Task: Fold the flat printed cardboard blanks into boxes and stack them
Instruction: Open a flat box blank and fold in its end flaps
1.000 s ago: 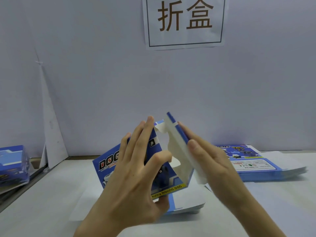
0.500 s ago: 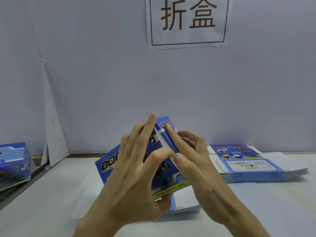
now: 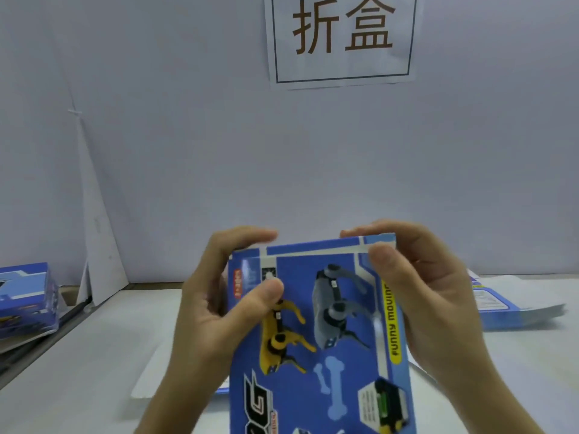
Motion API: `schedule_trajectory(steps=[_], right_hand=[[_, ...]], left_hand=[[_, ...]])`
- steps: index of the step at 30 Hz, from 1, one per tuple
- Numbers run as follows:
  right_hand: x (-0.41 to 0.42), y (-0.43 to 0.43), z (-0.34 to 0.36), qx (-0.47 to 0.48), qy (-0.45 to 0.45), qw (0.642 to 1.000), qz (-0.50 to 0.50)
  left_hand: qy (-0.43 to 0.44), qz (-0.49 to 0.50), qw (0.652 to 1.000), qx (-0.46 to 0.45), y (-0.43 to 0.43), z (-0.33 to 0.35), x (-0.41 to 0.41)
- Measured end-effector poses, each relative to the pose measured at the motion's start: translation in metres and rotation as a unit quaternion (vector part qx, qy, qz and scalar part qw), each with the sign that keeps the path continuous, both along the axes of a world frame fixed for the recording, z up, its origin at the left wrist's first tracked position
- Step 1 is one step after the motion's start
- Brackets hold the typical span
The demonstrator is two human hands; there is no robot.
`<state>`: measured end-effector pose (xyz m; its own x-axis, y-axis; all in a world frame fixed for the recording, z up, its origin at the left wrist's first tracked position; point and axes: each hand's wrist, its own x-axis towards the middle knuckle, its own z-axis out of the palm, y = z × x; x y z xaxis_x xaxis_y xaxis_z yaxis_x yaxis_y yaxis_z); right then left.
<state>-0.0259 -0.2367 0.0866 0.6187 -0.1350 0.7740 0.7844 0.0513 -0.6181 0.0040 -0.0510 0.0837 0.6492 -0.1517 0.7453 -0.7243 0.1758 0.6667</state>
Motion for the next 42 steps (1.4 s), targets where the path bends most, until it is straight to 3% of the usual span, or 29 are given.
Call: schedule_trajectory(steps=[2, 4, 23, 28, 34, 37, 40, 42], right_hand=[[0.000, 0.003, -0.003, -0.034, -0.006, 0.999, 0.019], [-0.001, 0.002, -0.006, -0.069, -0.010, 0.997, 0.016], [-0.002, 0.007, -0.009, -0.052, -0.009, 0.997, -0.050], [0.001, 0.007, -0.010, -0.015, 0.007, 1.000, -0.018], [0.004, 0.001, -0.010, -0.058, 0.143, 0.986, 0.068], [0.004, 0.004, -0.010, -0.024, 0.074, 0.996, 0.044], [0.004, 0.007, -0.009, 0.005, 0.036, 0.998, 0.046], [0.006, 0.006, -0.010, 0.000, 0.054, 0.998, 0.039]], left_hand=[[0.055, -0.089, 0.992, -0.068, -0.004, -0.004, 0.000], [0.079, -0.115, 0.986, -0.091, -0.003, -0.004, 0.001], [0.082, -0.070, 0.982, -0.155, -0.009, -0.009, 0.003], [0.062, -0.072, 0.983, -0.159, -0.010, -0.010, 0.004], [0.000, -0.012, 0.992, -0.122, 0.000, -0.005, 0.009], [0.097, -0.063, 0.992, -0.046, 0.005, -0.004, 0.014], [0.182, -0.070, 0.977, 0.085, 0.008, -0.007, 0.019], [0.194, -0.082, 0.974, 0.084, 0.007, -0.009, 0.021]])
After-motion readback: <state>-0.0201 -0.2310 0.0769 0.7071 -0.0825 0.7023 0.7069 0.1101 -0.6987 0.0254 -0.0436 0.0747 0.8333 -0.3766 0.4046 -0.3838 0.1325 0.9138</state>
